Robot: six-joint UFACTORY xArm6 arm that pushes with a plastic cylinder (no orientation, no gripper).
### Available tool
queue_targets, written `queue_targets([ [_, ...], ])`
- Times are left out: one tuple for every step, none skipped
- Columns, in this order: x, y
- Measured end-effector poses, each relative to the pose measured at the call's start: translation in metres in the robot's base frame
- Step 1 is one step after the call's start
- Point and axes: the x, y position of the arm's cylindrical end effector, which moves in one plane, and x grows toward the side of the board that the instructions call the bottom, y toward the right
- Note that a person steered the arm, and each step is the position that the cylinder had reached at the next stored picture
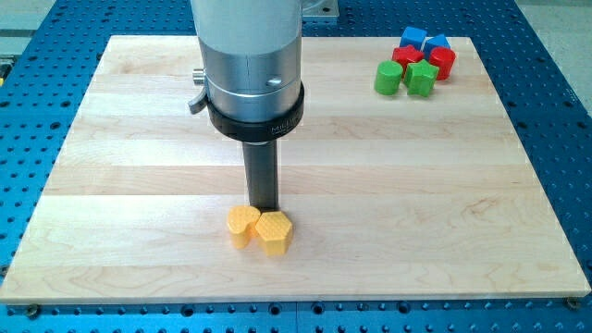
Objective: Move your arm towards top right
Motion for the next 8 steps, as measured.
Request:
queue_targets([
  [0.001, 0.0],
  [-0.011, 0.012],
  [-0.011, 0.033],
  [-0.021, 0.075],
  [-0.041, 0.09],
  [-0.067, 0.136],
  [-0.111, 0.222],
  [-0.165, 0.302],
])
